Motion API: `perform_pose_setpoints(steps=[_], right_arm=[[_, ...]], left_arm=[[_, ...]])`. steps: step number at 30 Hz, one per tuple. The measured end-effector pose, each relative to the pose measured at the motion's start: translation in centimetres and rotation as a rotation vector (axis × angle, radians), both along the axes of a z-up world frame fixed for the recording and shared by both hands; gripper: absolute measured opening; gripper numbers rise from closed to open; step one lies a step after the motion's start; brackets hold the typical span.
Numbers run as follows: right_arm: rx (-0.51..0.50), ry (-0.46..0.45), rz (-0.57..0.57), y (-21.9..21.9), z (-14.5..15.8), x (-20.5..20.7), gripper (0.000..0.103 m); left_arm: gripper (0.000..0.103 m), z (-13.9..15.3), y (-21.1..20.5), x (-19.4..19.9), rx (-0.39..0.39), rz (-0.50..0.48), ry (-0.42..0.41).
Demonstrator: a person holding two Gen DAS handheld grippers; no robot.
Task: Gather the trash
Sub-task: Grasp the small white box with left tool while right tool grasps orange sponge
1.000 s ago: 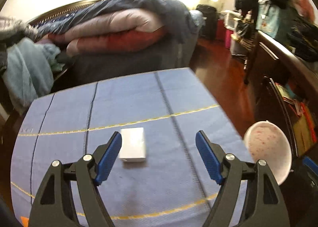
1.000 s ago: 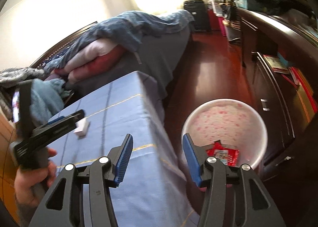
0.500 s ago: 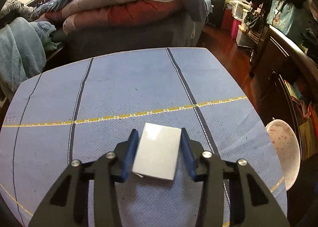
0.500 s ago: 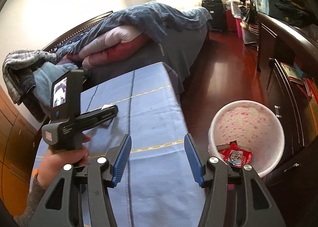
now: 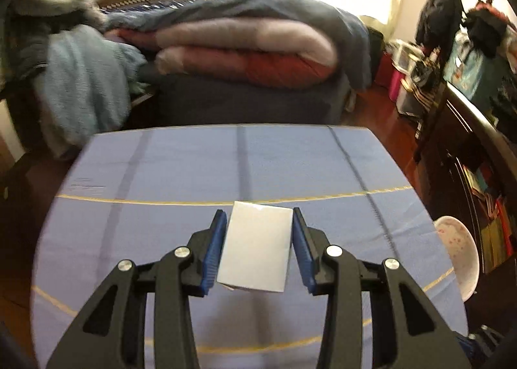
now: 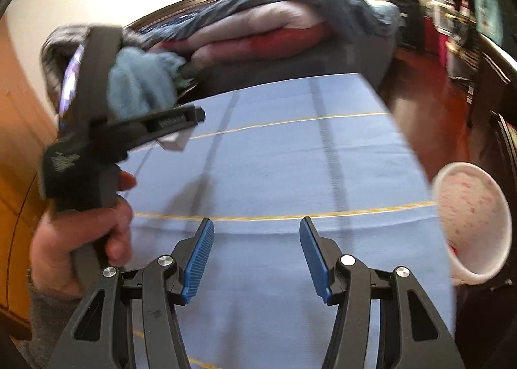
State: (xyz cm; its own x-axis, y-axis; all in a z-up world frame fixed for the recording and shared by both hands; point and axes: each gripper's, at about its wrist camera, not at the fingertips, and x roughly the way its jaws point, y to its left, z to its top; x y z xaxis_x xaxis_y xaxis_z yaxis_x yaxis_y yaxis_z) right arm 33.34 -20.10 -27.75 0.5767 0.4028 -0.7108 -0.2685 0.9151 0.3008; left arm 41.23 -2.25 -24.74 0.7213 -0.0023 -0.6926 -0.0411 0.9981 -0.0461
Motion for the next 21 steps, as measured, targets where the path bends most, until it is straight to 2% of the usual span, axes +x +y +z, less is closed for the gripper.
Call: perform_pose_setpoints(steps=[7, 11, 15, 21], right_arm=[[-0.022, -0.005, 0.212, 10.1, -0.2, -2.4, 0.058], [-0.015, -0.005, 0.315, 15.1, -0.5, -4.0, 0.068], [-0.033, -0.020, 0.379, 19.3, -1.0, -5.5, 0.078], [-0.082, -0.010, 0.400, 23.1, -2.3, -5.7, 0.078]], left_arm=[[0.041, 3.1, 9.8, -5.7, 0.019, 0.134, -0.049], [0.041, 4.1, 15.1, -8.6, 0.039, 0.218, -0.066], [0.041, 4.5, 18.5, -10.3, 0.029, 0.269, -0.074], [0.041, 4.0, 21.4, -11.6, 0.009, 0.301, -0.068]])
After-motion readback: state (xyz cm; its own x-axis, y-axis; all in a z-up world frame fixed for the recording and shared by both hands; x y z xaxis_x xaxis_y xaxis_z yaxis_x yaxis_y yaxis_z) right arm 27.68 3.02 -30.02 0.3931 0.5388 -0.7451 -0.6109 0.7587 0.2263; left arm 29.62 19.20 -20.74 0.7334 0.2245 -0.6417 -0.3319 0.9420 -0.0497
